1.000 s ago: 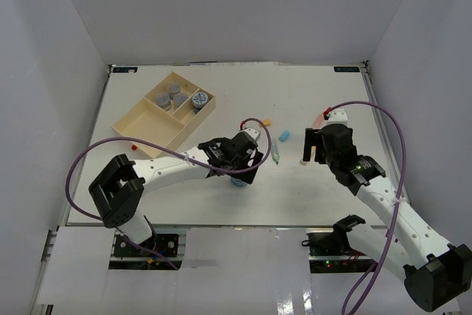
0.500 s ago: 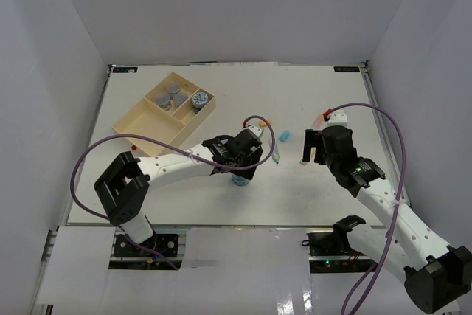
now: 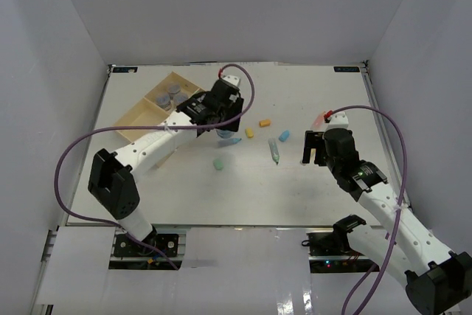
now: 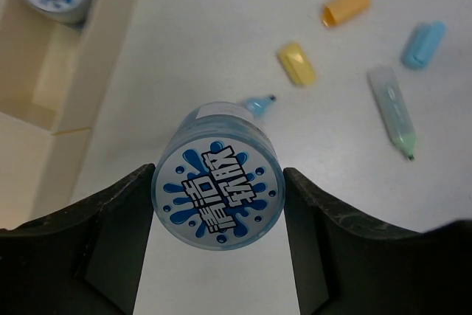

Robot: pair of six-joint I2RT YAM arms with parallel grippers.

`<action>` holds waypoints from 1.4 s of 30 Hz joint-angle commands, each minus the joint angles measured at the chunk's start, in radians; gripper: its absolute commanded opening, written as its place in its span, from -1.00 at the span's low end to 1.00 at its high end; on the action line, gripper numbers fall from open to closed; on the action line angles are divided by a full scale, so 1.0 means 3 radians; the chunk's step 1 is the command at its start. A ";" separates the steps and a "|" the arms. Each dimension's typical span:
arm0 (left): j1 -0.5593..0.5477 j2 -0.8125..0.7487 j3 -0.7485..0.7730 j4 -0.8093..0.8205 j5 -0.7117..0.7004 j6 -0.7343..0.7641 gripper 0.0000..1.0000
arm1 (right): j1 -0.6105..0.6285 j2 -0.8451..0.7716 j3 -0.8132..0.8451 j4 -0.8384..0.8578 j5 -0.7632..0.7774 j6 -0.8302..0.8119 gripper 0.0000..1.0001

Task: Sort the stationery into containers
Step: Place the stationery in the storage box.

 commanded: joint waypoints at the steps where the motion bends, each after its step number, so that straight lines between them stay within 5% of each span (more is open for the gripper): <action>1: 0.0476 -0.0115 0.0384 -0.0090 -0.0142 0.0284 0.14 | -0.0017 -0.0087 -0.0041 0.0136 -0.0070 -0.0058 0.80; 18: 0.1546 0.0529 0.0779 0.0176 0.0200 0.0474 0.18 | -0.0017 -0.0164 -0.0113 0.0162 -0.0137 -0.0058 0.80; 42: 0.1603 0.0601 0.0340 0.0350 0.0339 0.0382 0.19 | -0.0017 -0.0138 -0.0123 0.0172 -0.0152 -0.0068 0.80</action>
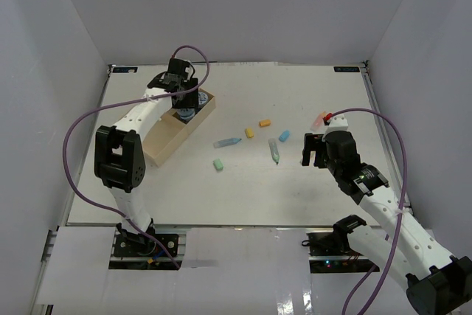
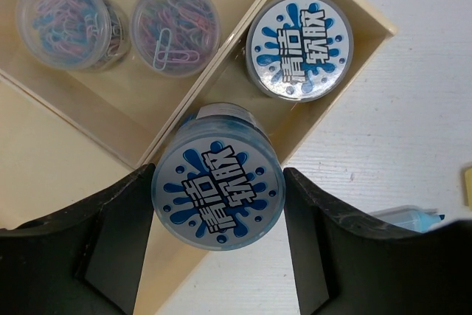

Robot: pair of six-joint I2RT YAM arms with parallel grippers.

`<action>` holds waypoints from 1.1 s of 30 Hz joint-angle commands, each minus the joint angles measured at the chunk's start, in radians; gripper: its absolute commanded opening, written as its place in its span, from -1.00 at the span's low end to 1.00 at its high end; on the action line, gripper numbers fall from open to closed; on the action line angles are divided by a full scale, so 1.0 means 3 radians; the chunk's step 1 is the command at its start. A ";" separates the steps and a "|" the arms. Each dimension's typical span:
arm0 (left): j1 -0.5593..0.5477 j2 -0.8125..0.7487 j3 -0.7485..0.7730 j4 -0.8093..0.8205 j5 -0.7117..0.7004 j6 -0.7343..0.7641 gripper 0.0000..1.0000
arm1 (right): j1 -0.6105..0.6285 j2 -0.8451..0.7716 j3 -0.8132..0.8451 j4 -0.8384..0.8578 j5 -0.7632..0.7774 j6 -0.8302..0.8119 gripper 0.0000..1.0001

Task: Sort the stationery into containers
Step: Place the stationery in the storage box, then pick up the pen from the center of the board.

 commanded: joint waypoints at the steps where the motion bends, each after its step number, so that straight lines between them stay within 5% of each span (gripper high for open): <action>1: 0.0003 -0.0100 -0.0034 0.0152 -0.0055 -0.0031 0.21 | -0.0017 -0.0010 -0.0033 0.0138 -0.0014 -0.0031 0.80; 20: 0.0049 -0.0094 -0.0172 0.0300 -0.0004 -0.0041 0.89 | -0.0017 0.0026 -0.0038 0.0138 -0.0136 0.0020 0.80; 28: 0.0049 -0.0701 -0.0366 0.0305 0.0226 -0.0072 0.96 | -0.0017 0.0128 0.0064 0.0025 -0.0071 0.0214 0.80; 33: 0.0049 -0.1382 -0.1122 0.0647 0.0482 -0.0098 0.96 | -0.0032 0.0317 0.0100 -0.0031 -0.0009 0.0332 0.80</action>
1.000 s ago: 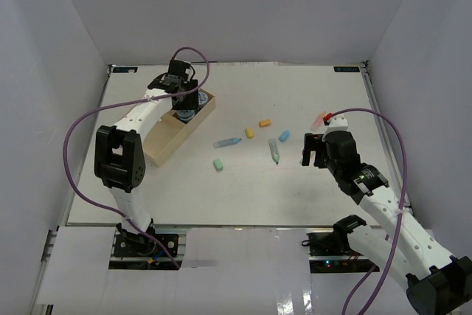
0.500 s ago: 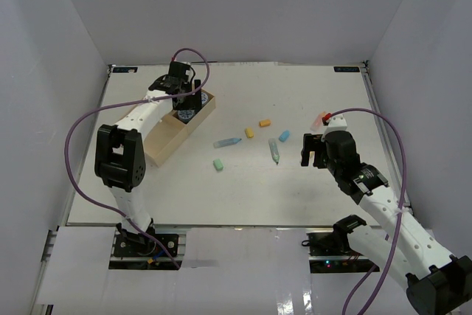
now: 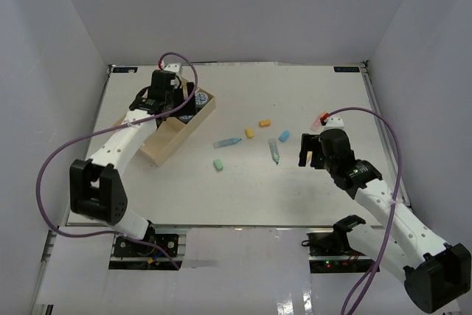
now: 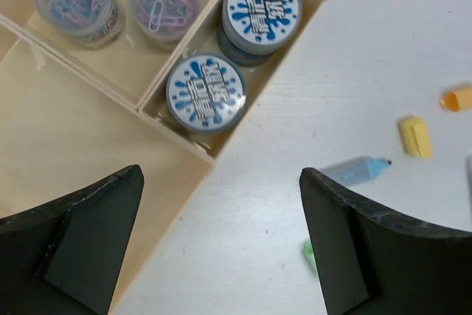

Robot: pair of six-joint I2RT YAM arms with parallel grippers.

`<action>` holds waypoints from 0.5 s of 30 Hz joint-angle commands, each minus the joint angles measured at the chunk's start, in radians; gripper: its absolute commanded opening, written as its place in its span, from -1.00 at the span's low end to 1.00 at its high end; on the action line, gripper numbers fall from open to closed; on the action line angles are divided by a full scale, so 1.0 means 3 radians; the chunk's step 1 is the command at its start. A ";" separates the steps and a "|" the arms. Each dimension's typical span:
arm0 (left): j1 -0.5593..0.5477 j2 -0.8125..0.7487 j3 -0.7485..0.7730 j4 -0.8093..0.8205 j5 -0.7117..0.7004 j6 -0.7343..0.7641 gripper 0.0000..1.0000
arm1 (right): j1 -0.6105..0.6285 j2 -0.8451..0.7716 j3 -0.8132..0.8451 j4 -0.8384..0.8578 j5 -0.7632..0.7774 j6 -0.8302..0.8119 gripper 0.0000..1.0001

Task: Sort the stationery into containers
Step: Pick up the pen from the center of the board.

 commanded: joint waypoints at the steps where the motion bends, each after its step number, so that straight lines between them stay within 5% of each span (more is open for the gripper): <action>1: 0.0023 -0.0637 -0.0473 0.0310 0.0332 -0.0047 0.96 | -0.0038 0.0154 0.0124 -0.0033 0.0081 0.0178 0.80; 7: 0.0023 -0.1298 -0.1429 0.0786 0.0676 -0.0031 0.96 | -0.0110 0.0497 0.0170 -0.0090 0.0311 0.0545 0.87; 15: 0.0023 -0.1656 -0.1594 0.0802 0.0559 -0.0139 0.96 | -0.0299 0.0911 0.0257 -0.0023 0.0455 0.0889 1.00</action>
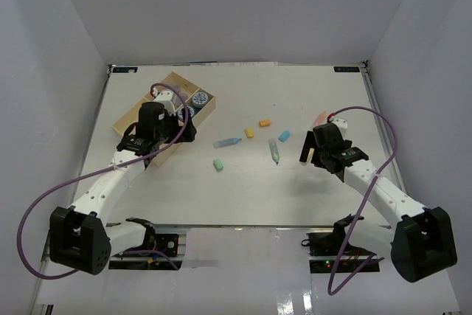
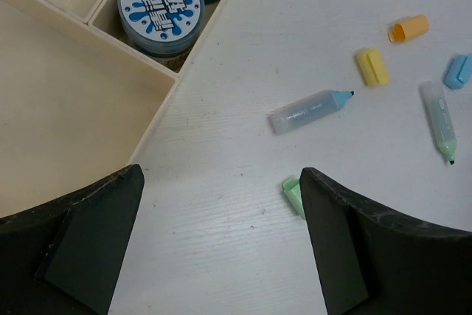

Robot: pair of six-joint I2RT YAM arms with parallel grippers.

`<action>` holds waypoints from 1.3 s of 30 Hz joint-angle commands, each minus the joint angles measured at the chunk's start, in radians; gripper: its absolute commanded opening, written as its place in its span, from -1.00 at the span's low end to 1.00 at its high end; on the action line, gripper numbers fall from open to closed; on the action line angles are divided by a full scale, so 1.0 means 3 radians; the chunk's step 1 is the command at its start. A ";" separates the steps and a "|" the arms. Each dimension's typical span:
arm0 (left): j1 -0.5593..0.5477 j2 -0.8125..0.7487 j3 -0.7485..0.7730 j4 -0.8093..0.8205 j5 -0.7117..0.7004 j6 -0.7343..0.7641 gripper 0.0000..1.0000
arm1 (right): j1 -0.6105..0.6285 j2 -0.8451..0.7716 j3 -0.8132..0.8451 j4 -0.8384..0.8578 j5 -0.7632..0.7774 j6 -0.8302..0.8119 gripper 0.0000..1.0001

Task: Sort the stationery into containers
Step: Pick up the pen from the center of the board.

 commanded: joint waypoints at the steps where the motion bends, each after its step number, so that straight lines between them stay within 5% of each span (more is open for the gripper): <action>1: 0.0023 -0.0262 -0.0033 0.0176 -0.0035 -0.0040 0.96 | -0.0074 0.0117 0.0206 0.0111 0.0146 0.0235 0.95; 15: 0.0023 -0.0314 -0.0069 0.0171 -0.0261 0.0017 0.96 | -0.0125 0.0700 0.0232 0.0536 -0.0069 0.0496 0.38; 39: 0.0018 -0.0401 -0.0079 0.0156 -0.0174 -0.0029 0.96 | -0.0013 0.1109 0.0375 0.0434 0.0095 0.0905 0.15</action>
